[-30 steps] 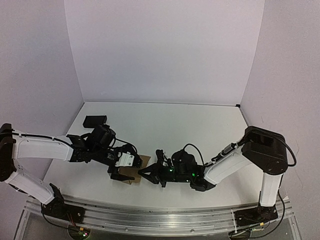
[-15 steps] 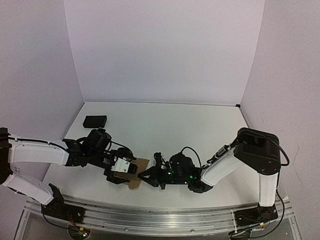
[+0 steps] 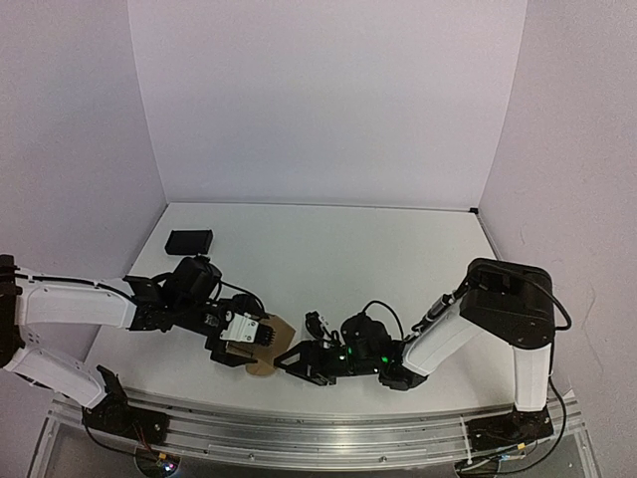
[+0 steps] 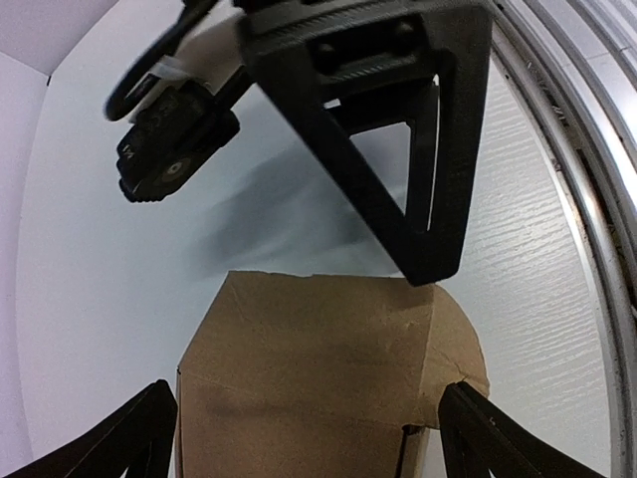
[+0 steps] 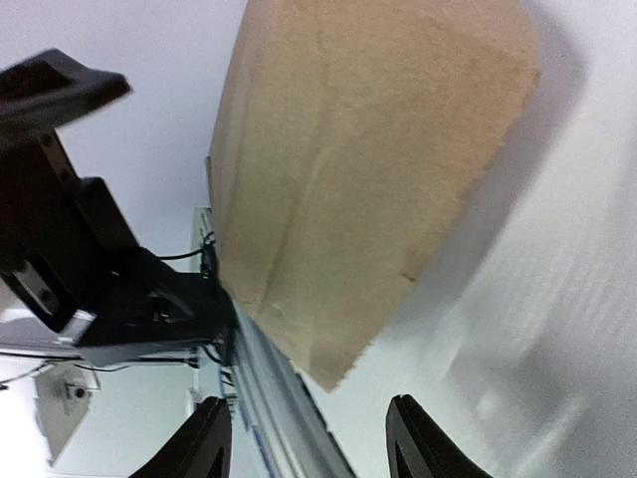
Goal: Fold the paper box
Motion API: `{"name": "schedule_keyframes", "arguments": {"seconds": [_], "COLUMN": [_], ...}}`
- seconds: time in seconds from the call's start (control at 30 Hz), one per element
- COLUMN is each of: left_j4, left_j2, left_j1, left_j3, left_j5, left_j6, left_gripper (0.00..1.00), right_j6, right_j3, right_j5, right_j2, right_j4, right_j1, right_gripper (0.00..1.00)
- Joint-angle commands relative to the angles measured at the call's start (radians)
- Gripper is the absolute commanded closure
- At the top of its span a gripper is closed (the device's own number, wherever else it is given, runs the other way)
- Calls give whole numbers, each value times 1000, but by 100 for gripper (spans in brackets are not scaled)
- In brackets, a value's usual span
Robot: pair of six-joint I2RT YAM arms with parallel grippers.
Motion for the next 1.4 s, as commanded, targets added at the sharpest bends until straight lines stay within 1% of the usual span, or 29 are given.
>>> {"name": "schedule_keyframes", "arguments": {"seconds": [0.0, 0.07, 0.13, 0.23, 0.3, 0.37, 0.47, 0.53, 0.6, 0.67, 0.73, 0.8, 0.9, 0.93, 1.07, 1.27, 1.37], "left_j4": [-106, -141, -170, -202, -191, -173, -190, -272, -411, -512, -537, -530, -501, -493, -455, -438, -437], "left_j2": [-32, -65, -94, -111, -107, -89, -34, 15, 71, 107, 124, 133, 162, 170, 199, 208, 216], "left_j1": [0, 1, 0, 2, 13, 41, 108, 175, 215, 226, 227, 227, 226, 226, 226, 226, 226], "left_j3": [112, 119, 117, 96, 73, 75, 137, 205, 263, 293, 284, 267, 255, 255, 240, 215, 201], "left_j5": [85, 116, 130, 94, 57, 55, 93, 168, 221, 219, 206, 202, 181, 169, 137, 114, 104], "left_j6": [-73, -67, -54, 22, 72, 92, 73, 99, 194, 275, 327, 349, 344, 344, 335, 357, 370], "left_gripper": [4, 3, 2, 2, 2, 1, 1, 1, 0, 0, 0, 0, 0, 0, 0, 3, 6], "right_j6": [-246, -338, -394, -425, -449, -457, -475, -483, -478, -469, -469, -480, -513, -522, -560, -607, -637], "right_j3": [-42, -46, -51, -33, -13, 4, 21, 33, 36, 32, 35, 42, 42, 39, 44, 42, 22], "right_j5": [83, 115, 153, 155, 161, 184, 222, 248, 260, 269, 278, 292, 325, 332, 344, 394, 406], "right_j2": [-50, -60, -67, -49, -18, 18, 54, 79, 97, 111, 127, 138, 136, 132, 131, 119, 84], "right_j4": [21, 18, 8, -3, -4, -2, 25, 60, 100, 136, 167, 196, 224, 224, 221, 220, 218], "right_j1": [16, 26, 40, 64, 89, 108, 117, 117, 117, 117, 117, 116, 116, 116, 116, 119, 119], "right_gripper": [44, 42, 40, 37, 35, 34, 32, 32, 32, 32, 33, 38, 55, 58, 60, 73, 77]}}
